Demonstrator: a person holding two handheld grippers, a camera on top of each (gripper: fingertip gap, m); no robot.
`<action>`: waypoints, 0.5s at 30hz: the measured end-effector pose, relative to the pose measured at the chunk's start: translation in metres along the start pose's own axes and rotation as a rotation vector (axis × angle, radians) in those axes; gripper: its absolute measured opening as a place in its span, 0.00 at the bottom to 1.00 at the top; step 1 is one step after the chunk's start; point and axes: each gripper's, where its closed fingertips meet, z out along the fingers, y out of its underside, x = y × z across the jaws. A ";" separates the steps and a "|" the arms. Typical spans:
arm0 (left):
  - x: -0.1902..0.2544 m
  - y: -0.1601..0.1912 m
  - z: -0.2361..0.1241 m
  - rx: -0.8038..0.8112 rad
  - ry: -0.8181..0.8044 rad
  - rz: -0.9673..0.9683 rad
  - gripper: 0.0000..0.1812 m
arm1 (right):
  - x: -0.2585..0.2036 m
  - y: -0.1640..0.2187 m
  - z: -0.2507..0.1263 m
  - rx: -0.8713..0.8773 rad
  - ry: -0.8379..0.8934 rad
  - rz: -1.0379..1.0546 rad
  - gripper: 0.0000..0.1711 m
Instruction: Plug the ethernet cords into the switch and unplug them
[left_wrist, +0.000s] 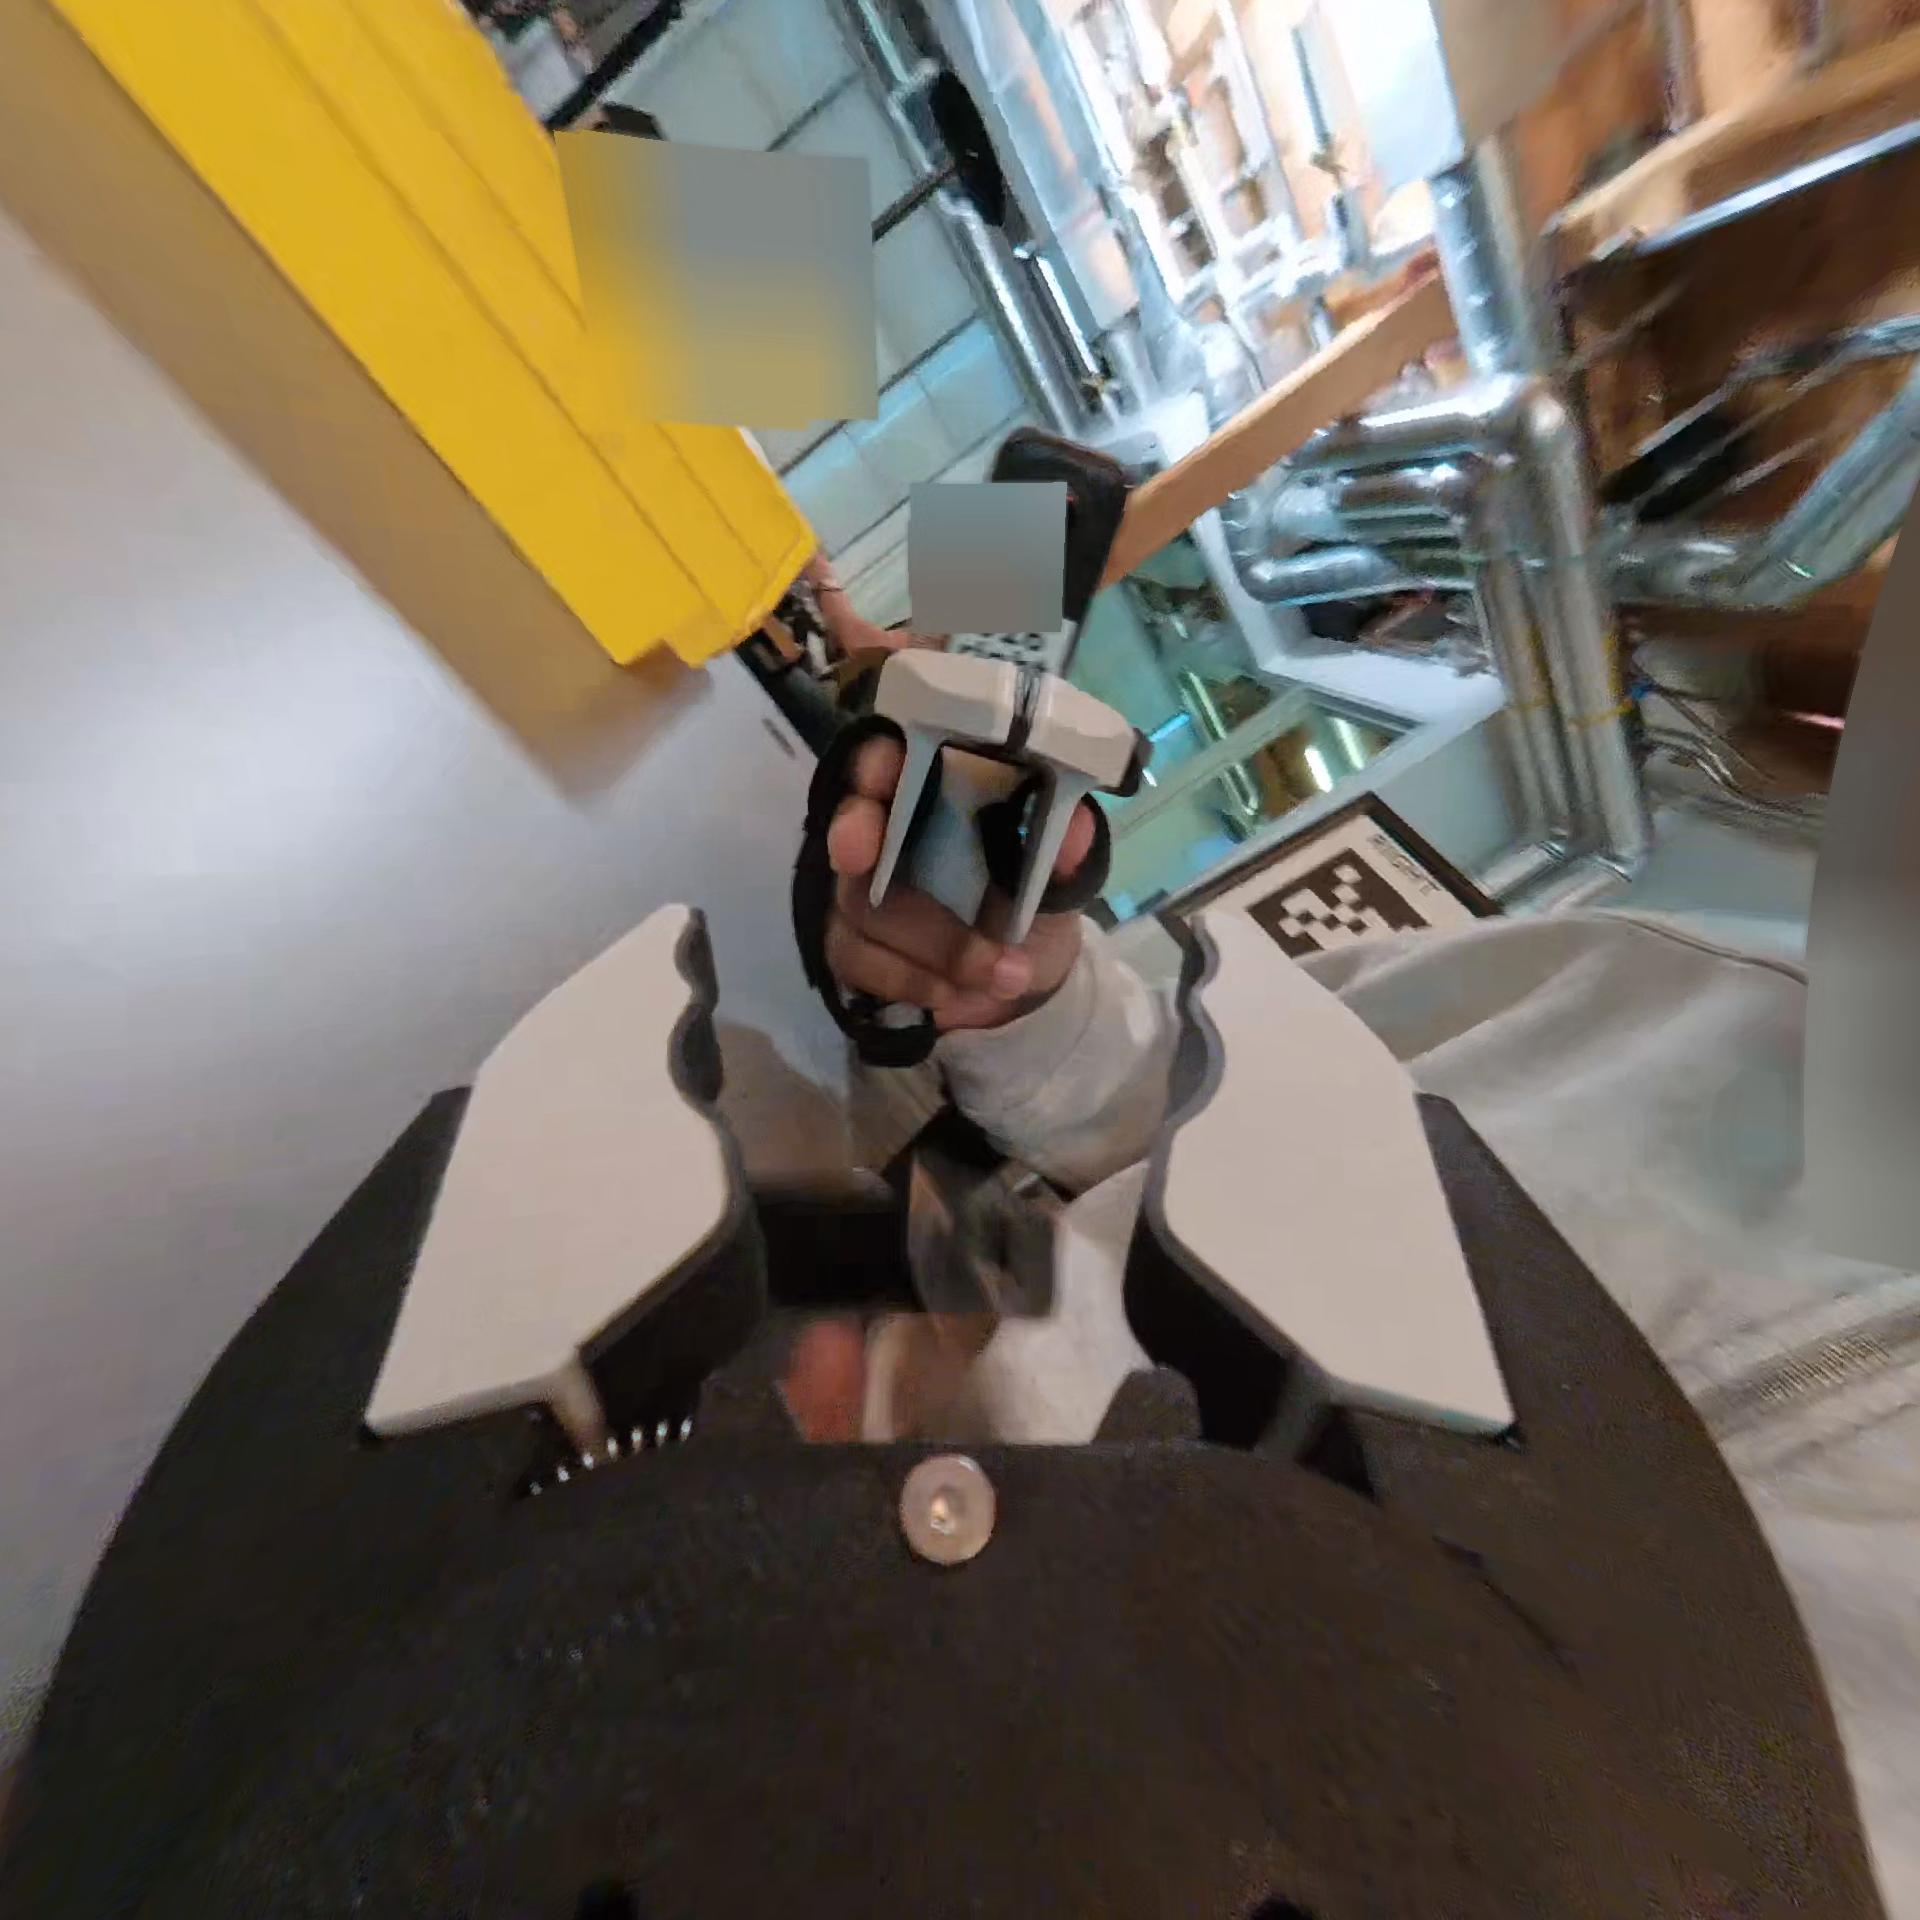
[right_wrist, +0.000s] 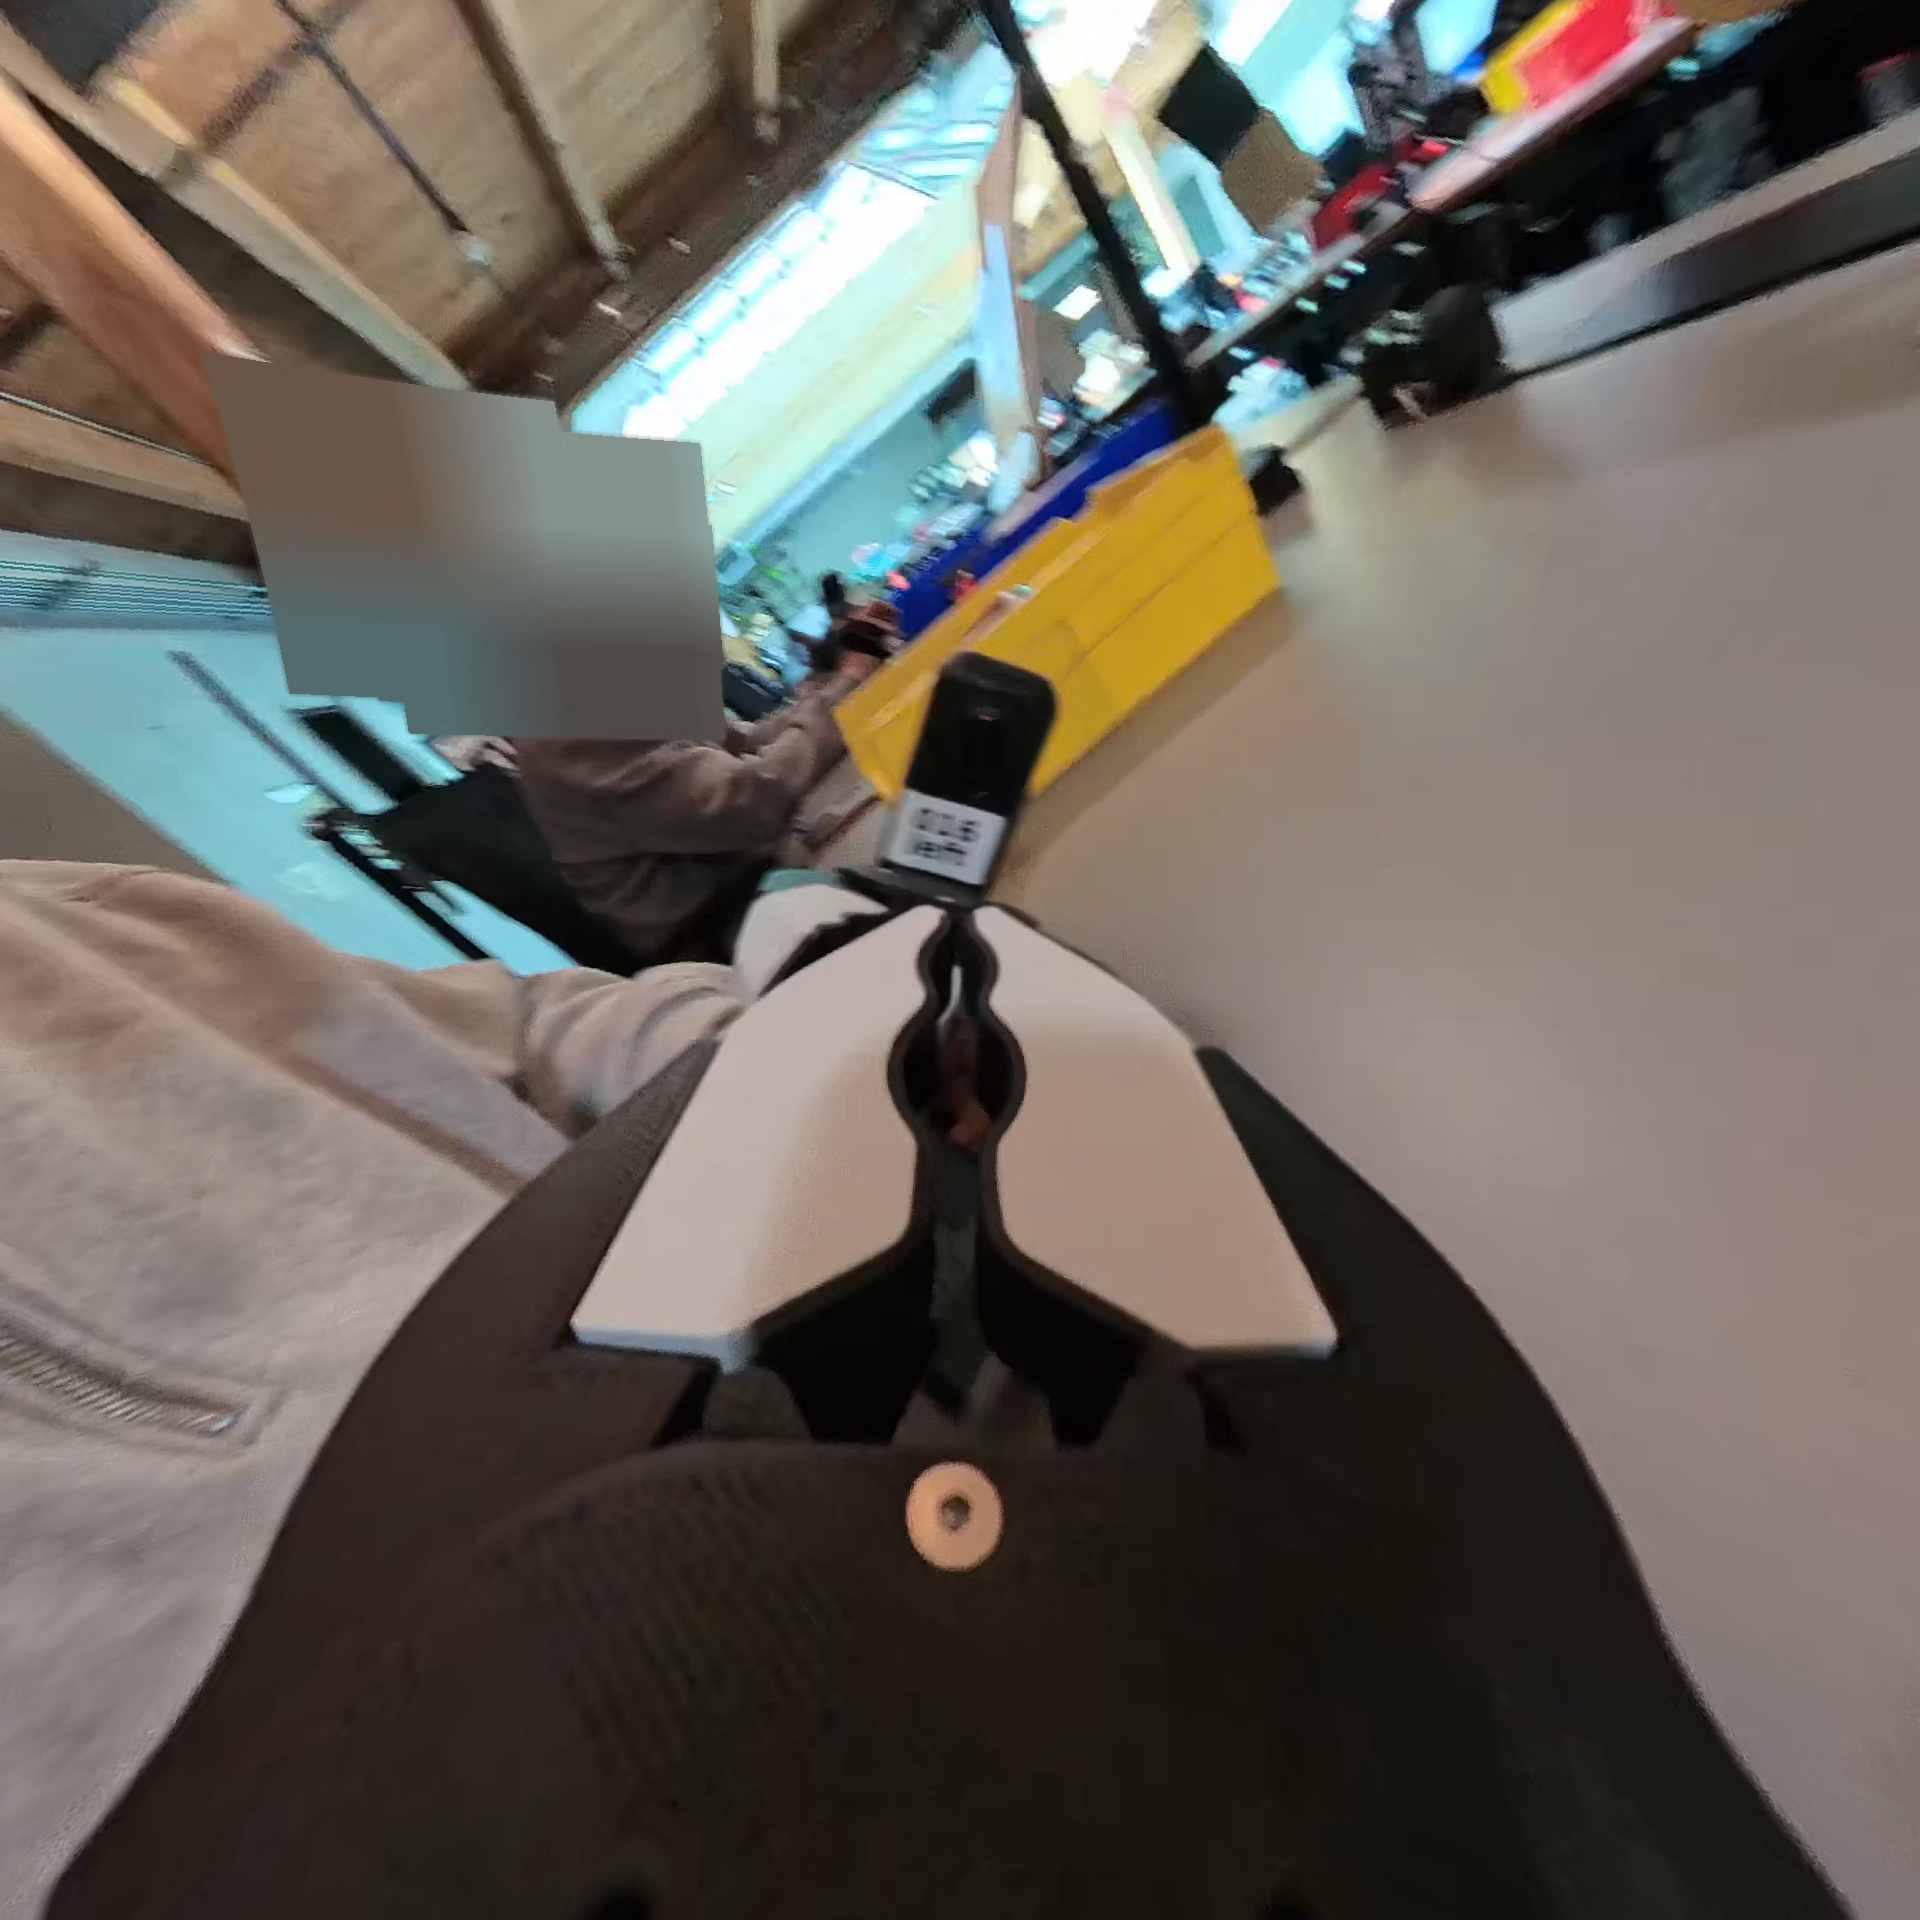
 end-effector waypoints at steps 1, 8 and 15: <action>-0.008 0.001 0.001 0.002 -0.055 0.001 0.45 | 0.013 0.005 0.000 -0.033 0.082 -0.017 0.04; -0.018 -0.013 -0.006 0.049 -0.190 0.130 0.37 | 0.016 0.011 0.003 -0.085 0.122 -0.105 0.13; -0.017 -0.044 -0.037 0.144 -0.194 0.202 0.32 | -0.031 0.061 0.015 -0.364 -0.110 -0.323 0.32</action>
